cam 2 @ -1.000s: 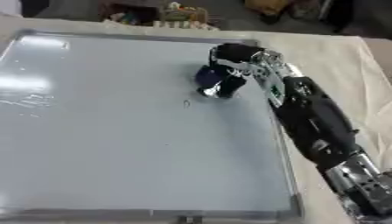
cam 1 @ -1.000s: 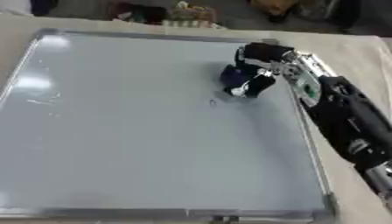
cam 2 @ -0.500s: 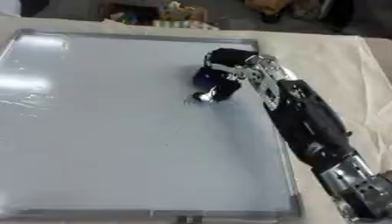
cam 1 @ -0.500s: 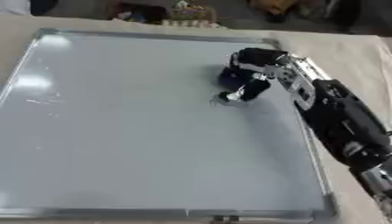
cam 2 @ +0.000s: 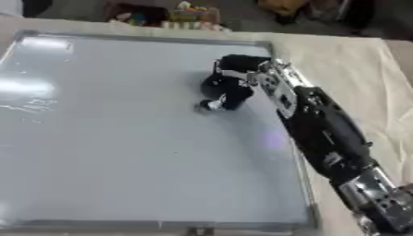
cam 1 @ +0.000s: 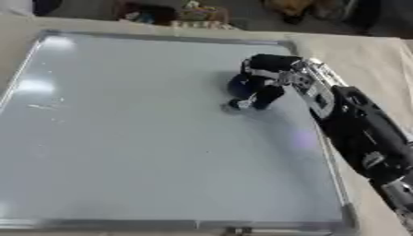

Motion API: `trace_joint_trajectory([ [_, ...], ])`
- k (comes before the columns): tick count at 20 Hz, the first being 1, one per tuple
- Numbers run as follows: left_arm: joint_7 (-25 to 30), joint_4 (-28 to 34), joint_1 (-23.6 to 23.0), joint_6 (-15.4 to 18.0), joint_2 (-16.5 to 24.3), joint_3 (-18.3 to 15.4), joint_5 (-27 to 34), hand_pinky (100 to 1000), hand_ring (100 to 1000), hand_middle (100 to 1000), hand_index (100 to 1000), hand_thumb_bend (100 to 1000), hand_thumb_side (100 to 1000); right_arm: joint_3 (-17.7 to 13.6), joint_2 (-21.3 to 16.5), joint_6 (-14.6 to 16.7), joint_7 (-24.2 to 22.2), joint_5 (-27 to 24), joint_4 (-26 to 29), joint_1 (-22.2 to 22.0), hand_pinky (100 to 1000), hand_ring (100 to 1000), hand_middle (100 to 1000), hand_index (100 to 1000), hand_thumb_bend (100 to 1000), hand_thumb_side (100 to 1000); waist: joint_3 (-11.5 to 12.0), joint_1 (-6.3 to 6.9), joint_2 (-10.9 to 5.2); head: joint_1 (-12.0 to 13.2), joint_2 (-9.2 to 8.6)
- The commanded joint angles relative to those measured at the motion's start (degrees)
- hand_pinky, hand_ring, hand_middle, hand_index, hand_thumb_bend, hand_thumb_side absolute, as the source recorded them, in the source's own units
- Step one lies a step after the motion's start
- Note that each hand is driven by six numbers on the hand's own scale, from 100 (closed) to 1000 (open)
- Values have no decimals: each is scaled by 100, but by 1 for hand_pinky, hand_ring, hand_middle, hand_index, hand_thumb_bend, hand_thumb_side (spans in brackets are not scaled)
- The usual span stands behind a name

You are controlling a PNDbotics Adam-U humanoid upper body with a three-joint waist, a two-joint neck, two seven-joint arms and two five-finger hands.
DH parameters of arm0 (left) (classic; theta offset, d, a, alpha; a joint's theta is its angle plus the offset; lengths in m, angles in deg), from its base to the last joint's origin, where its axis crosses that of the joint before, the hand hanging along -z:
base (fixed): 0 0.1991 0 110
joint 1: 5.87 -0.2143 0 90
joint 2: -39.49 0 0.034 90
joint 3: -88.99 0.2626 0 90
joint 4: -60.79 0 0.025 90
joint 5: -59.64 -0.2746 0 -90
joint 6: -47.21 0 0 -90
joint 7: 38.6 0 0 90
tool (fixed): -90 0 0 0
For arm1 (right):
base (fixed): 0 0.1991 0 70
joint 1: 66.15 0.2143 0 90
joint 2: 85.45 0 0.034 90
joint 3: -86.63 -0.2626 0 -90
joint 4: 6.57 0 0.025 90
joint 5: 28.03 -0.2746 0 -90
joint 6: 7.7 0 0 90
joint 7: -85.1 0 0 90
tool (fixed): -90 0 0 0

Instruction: Wipe the whiteboard clean with a brush.

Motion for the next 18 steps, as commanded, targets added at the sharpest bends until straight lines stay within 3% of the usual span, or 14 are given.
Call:
trace_joint_trajectory([
  [1, 18, 64, 57, 1, 38, 6, -15, 403, 475, 436, 522, 100, 930, 7, -165, 74, -23, 13, 167, 79, 352, 483, 214, 240, 260, 659, -1, 14, -93, 6, -64],
  [7, 27, 64, 64, 3, 40, 7, 2, 404, 474, 437, 522, 100, 933, -10, -191, 207, -37, 150, 132, 66, 358, 486, 223, 193, 100, 501, -12, 13, -95, 18, -91],
  [18, 24, 61, 76, -2, 40, 6, 20, 404, 473, 436, 522, 100, 936, -29, -157, 270, -44, 292, -7, 68, 350, 472, 213, 162, 100, 353, -11, 3, -95, 17, -112],
])
